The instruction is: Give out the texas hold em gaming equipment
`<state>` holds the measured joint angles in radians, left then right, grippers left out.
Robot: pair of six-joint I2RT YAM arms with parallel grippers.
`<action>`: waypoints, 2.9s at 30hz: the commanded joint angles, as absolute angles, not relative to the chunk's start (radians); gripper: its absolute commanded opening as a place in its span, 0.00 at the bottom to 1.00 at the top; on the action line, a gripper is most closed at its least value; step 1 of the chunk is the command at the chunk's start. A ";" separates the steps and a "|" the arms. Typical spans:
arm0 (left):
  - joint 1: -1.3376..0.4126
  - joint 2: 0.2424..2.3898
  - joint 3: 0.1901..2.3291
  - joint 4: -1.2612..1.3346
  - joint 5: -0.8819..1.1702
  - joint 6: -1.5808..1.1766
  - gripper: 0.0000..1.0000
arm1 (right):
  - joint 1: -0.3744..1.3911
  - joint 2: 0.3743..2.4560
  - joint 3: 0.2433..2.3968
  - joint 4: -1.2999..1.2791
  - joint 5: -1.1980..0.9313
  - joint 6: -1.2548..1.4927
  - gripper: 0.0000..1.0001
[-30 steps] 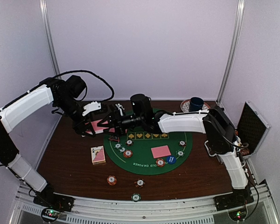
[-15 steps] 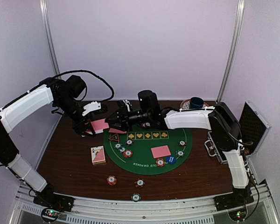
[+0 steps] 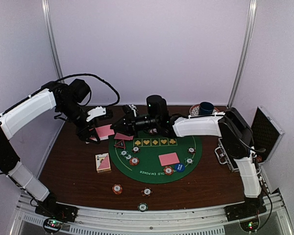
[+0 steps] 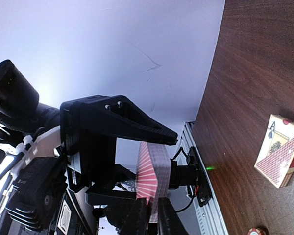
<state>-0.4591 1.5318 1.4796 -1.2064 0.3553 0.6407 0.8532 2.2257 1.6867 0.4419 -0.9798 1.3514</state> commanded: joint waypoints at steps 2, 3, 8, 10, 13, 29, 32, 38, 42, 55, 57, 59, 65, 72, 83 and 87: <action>-0.457 1.529 1.493 -1.198 0.352 0.640 0.00 | 0.852 2.164 1.662 0.568 -1.014 1.429 0.08; -0.457 1.530 1.493 -1.198 0.350 0.640 0.00 | 0.852 2.161 1.657 0.581 -1.016 1.440 0.06; -0.457 1.530 1.490 -1.199 0.345 0.640 0.00 | 0.839 2.134 1.625 0.586 -1.018 1.445 0.00; -0.457 1.529 1.487 -1.198 0.340 0.641 0.00 | 0.828 2.120 1.604 0.592 -1.018 1.446 0.00; -0.457 1.525 1.482 -1.199 0.337 0.642 0.00 | 0.809 2.094 1.562 0.618 -1.019 1.458 0.00; -0.457 1.515 1.478 -1.211 0.336 0.647 0.00 | 0.560 1.784 1.127 0.177 -1.024 1.067 0.00; -0.457 1.514 1.480 -1.217 0.337 0.647 0.00 | 0.524 1.761 1.102 -0.044 -1.001 0.901 0.00; -0.457 1.513 1.479 -1.219 0.345 0.647 0.00 | 0.493 1.759 1.078 -0.287 -0.925 0.687 0.00; -0.457 1.514 1.482 -1.222 0.345 0.646 0.00 | 0.481 1.777 1.062 -0.320 -0.893 0.644 0.00; -0.457 1.513 1.483 -1.228 0.357 0.647 0.00 | 0.477 1.784 1.087 -0.495 -0.752 0.502 0.10; -0.457 1.513 1.484 -1.229 0.356 0.647 0.00 | 0.477 1.776 1.100 -0.531 -0.721 0.483 0.22; -0.457 1.510 1.483 -1.231 0.356 0.648 0.00 | 0.477 1.763 1.119 -0.574 -0.682 0.461 0.33; -0.457 1.509 1.480 -1.230 0.358 0.647 0.00 | 0.480 1.710 1.214 -0.664 -0.591 0.430 0.56; -0.457 1.515 1.487 -1.231 0.372 0.636 0.00 | 0.572 1.692 1.302 -0.498 -0.708 0.580 0.69; -0.457 1.527 1.503 -1.222 0.391 0.614 0.00 | 0.827 1.921 1.430 0.216 -0.816 1.110 0.78; -0.457 1.525 1.498 -1.222 0.389 0.615 0.00 | 0.870 2.015 1.519 0.322 -0.830 1.188 0.78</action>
